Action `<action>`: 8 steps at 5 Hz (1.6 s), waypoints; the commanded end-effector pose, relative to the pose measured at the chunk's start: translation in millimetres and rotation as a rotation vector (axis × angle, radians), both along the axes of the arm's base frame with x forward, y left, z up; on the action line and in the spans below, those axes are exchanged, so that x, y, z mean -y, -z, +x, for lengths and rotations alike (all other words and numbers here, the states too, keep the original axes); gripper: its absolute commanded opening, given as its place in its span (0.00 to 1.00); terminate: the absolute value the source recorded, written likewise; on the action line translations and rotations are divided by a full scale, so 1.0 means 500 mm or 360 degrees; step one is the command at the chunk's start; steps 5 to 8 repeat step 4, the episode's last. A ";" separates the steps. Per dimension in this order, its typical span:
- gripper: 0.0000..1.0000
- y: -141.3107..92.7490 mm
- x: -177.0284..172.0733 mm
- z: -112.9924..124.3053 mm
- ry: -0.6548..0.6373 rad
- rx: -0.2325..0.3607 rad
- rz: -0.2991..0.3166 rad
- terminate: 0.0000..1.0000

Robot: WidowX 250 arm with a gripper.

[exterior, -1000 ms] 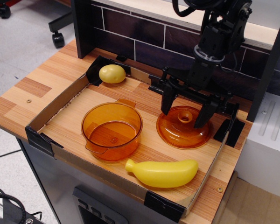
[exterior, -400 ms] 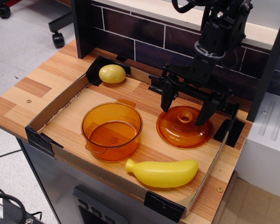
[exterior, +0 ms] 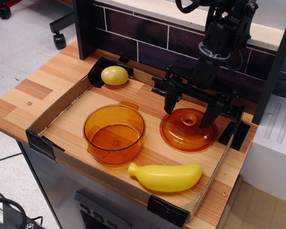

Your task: Take lid off pot

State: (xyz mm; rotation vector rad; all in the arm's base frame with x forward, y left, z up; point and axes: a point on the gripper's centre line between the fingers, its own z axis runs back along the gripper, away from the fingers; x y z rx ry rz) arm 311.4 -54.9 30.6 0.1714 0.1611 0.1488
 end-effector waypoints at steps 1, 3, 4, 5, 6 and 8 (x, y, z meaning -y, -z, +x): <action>1.00 -0.039 0.002 0.012 0.0021 0.0100 -0.0028 0.00; 1.00 -0.039 0.002 0.012 0.0021 0.0100 -0.0028 0.00; 1.00 -0.039 0.002 0.012 0.0021 0.0100 -0.0028 1.00; 1.00 -0.039 0.002 0.012 0.0021 0.0100 -0.0028 1.00; 1.00 -0.039 0.002 0.012 0.0021 0.0100 -0.0028 1.00; 1.00 -0.039 0.002 0.012 0.0021 0.0100 -0.0028 1.00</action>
